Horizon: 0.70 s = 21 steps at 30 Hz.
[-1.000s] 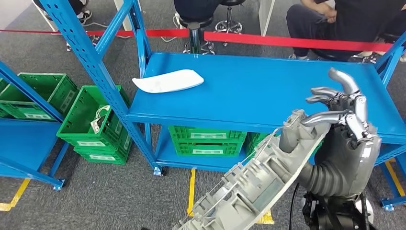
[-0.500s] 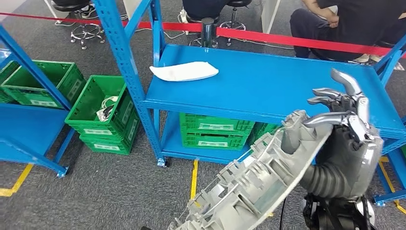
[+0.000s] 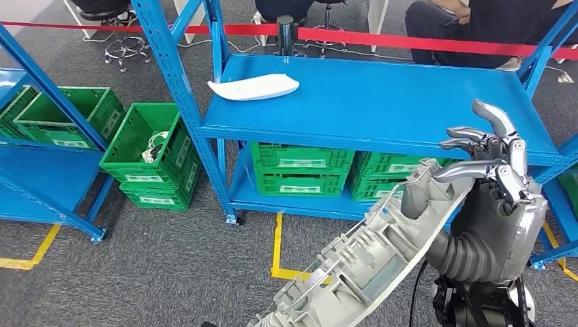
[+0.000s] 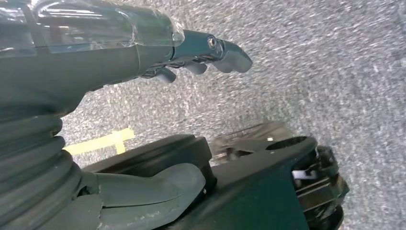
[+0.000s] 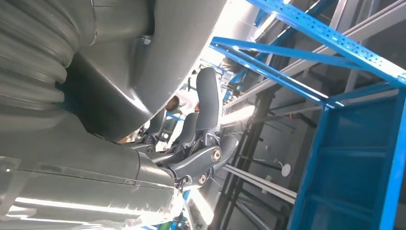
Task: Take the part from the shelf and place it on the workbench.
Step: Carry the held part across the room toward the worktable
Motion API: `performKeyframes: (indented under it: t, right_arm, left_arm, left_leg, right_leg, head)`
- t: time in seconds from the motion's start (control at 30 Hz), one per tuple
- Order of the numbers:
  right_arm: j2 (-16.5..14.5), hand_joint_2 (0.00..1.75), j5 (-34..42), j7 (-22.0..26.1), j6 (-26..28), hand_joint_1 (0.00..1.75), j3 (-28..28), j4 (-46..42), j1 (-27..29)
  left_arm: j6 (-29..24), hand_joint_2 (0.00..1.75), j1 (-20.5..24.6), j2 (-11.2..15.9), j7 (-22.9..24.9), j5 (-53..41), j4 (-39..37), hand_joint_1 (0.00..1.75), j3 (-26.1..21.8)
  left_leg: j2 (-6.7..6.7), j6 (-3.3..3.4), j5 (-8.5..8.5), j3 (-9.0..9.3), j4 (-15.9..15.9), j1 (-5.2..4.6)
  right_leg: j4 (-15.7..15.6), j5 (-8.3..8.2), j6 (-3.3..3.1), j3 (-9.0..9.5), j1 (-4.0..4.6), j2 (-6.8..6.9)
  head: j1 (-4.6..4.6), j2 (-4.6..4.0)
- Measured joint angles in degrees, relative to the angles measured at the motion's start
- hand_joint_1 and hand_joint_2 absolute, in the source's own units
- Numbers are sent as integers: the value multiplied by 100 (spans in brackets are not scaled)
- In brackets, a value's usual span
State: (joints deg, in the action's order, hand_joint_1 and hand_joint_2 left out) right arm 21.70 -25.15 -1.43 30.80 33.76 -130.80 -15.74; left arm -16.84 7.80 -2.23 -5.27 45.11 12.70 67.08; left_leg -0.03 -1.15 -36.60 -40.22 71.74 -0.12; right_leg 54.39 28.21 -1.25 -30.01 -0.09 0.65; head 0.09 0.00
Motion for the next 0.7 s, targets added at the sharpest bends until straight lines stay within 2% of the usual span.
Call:
performKeyframes:
  t: [0.03,0.07,0.1,0.13,0.17,0.2,0.23,0.27,0.3,0.33,0.37,0.4,0.47,0.5,0.53,0.57,0.6,0.63,0.67,0.7]
  right_arm:
    - [0,175,4,0,-1,175,1,4,2]
    - [0,175,10,0,-3,175,1,10,3]
    - [0,175,20,0,-6,175,1,18,5]
    - [0,175,31,0,-10,175,0,24,5]
    - [0,175,41,0,-14,175,-3,27,4]
    - [0,175,51,2,-16,175,-8,29,5]
    - [0,175,61,6,-16,175,-16,29,7]
    - [0,175,73,12,-14,175,-26,30,10]
    - [0,175,89,21,-9,175,-33,33,21]
    - [-1,175,106,35,-1,175,-39,38,36]
    - [-3,175,126,51,6,175,-41,42,54]
    - [-4,175,144,73,16,175,-42,49,71]
    - [-8,175,177,131,56,175,-42,68,105]
    - [-8,175,190,164,89,175,-42,80,134]
    - [-9,175,202,196,123,175,-42,93,168]
    - [-9,175,211,222,152,175,-42,107,201]
    - [-11,175,220,241,172,175,-42,120,226]
    - [-14,175,225,251,184,175,-42,131,239]
    - [-17,175,226,256,192,175,-43,137,245]
    - [-20,175,226,260,199,175,-46,140,246]
  left_arm:
    - [1,175,5,1,0,-7,0,0,0]
    - [0,175,9,2,-1,-13,0,0,0]
    - [-2,175,12,8,-5,-16,0,0,0]
    - [-5,175,16,16,-14,-15,0,0,-1]
    - [-10,175,25,27,-29,-9,0,0,-2]
    - [-16,175,35,40,-46,1,0,0,-3]
    - [-24,175,45,55,-63,17,0,0,-6]
    - [-33,175,49,73,-75,38,0,0,-10]
    - [-42,175,45,91,-73,61,-1,0,-18]
    - [-49,175,35,112,-59,84,-1,0,-29]
    - [-54,175,25,131,-38,106,-2,0,-40]
    - [-58,175,18,148,-16,131,-4,0,-49]
    - [-64,175,16,178,4,193,-5,0,-57]
    - [-66,175,15,190,3,227,-5,0,-58]
    - [-67,175,12,200,1,255,-5,0,-60]
    - [-69,175,10,208,-2,273,-5,0,-62]
    - [-70,175,9,215,-5,284,-6,0,-65]
    - [-72,175,9,221,-8,289,-6,0,-69]
    - [-72,175,11,223,-11,291,-5,0,-75]
    - [-72,175,12,223,-14,293,-4,0,-84]
  left_leg:
    - [-1,-13,45,28,187,15]
    - [0,-21,197,147,191,29]
    - [0,-24,370,370,-3,43]
    - [-2,-20,477,673,-342,53]
    - [-8,-4,485,1005,-777,57]
    - [-18,22,422,1272,-1159,58]
    - [-34,46,345,1442,-1422,54]
    - [-50,74,299,1508,-1569,49]
    - [-55,113,302,1478,-1594,53]
    - [-54,157,338,1436,-1598,56]
    - [-46,214,390,1377,-1602,59]
    - [-36,268,456,1308,-1605,57]
    - [-29,329,589,1148,-1595,23]
    - [-28,342,653,1061,-1587,0]
    - [-24,350,711,976,-1576,-25]
    - [-20,356,765,890,-1562,-52]
    - [-16,360,816,811,-1549,-80]
    - [-11,364,864,749,-1538,-99]
    - [-7,359,906,700,-1526,-126]
    - [1,346,952,665,-1518,-142]
  right_leg:
    - [28,-53,8,-97,-2,7]
    - [60,-103,22,-194,-4,11]
    - [97,-149,41,-288,-6,14]
    - [139,-188,63,-367,-7,15]
    - [186,-217,87,-428,-2,15]
    - [224,-247,118,-471,5,16]
    - [251,-283,148,-501,10,19]
    - [268,-324,179,-527,16,23]
    - [272,-351,213,-556,13,22]
    - [303,-305,247,-599,7,16]
    - [409,-147,280,-654,-1,8]
    - [632,118,310,-729,-12,-3]
    - [1351,700,338,-883,-26,-12]
    - [1697,843,334,-924,-27,-15]
    - [1908,837,318,-907,-26,-18]
    - [1925,708,286,-806,-20,-22]
    - [1736,529,234,-613,-6,-29]
    - [1372,384,164,-333,23,-41]
    - [903,310,86,-4,65,-52]
    - [468,315,24,278,96,-58]
  head:
    - [-25,0]
    - [-51,0]
    - [-78,0]
    - [-104,0]
    - [-134,0]
    - [-155,0]
    - [-164,0]
    - [-164,0]
    - [-152,0]
    - [-138,0]
    - [-109,0]
    - [-69,0]
    - [29,0]
    - [67,0]
    - [104,0]
    - [137,0]
    - [164,0]
    - [184,0]
    - [191,0]
    - [189,0]
